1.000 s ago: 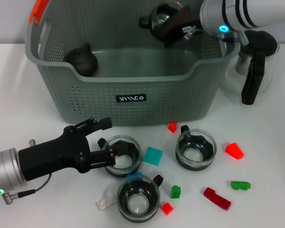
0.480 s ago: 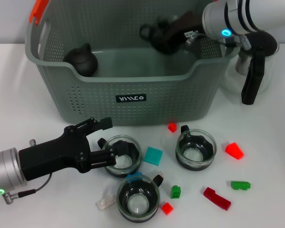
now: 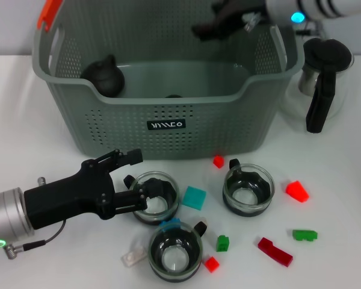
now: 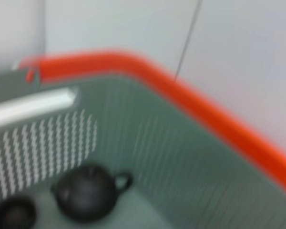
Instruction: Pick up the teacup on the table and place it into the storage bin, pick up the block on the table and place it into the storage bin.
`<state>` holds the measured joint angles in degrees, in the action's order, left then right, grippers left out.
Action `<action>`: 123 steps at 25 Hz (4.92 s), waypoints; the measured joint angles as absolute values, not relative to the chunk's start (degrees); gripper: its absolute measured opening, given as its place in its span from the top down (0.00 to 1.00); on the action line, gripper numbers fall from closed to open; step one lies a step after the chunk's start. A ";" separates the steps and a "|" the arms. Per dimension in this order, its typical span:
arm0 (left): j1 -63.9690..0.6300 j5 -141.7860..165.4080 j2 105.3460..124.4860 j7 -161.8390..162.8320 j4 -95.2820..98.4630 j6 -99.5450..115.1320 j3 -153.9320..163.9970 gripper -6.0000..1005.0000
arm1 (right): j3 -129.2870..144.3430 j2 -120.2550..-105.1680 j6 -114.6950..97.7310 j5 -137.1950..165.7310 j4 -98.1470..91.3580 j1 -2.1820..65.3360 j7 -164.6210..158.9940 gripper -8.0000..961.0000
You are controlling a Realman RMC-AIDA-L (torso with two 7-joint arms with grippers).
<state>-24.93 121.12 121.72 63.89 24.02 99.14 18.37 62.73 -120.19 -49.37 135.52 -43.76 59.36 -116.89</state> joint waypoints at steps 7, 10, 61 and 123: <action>-24.79 121.11 121.73 63.80 24.07 99.14 18.37 0.14 | 59.84 -119.39 -59.33 120.90 -59.95 51.71 -117.64 0.30; -24.83 121.23 121.72 63.80 24.11 99.17 18.37 0.14 | 58.14 -119.08 -67.76 114.24 -63.63 48.22 -116.63 0.30; -23.57 120.23 122.17 63.80 23.64 96.85 17.38 0.15 | 87.81 -120.41 -83.45 140.64 -64.29 39.99 -114.27 0.33; -23.35 120.40 121.91 63.61 24.00 97.10 17.40 0.16 | 55.77 -113.93 -68.52 123.34 -43.53 61.95 -112.43 0.92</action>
<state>-23.35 120.40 121.91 63.61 24.00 97.10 17.40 55.77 -113.93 -68.52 123.34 -43.53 61.95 -112.43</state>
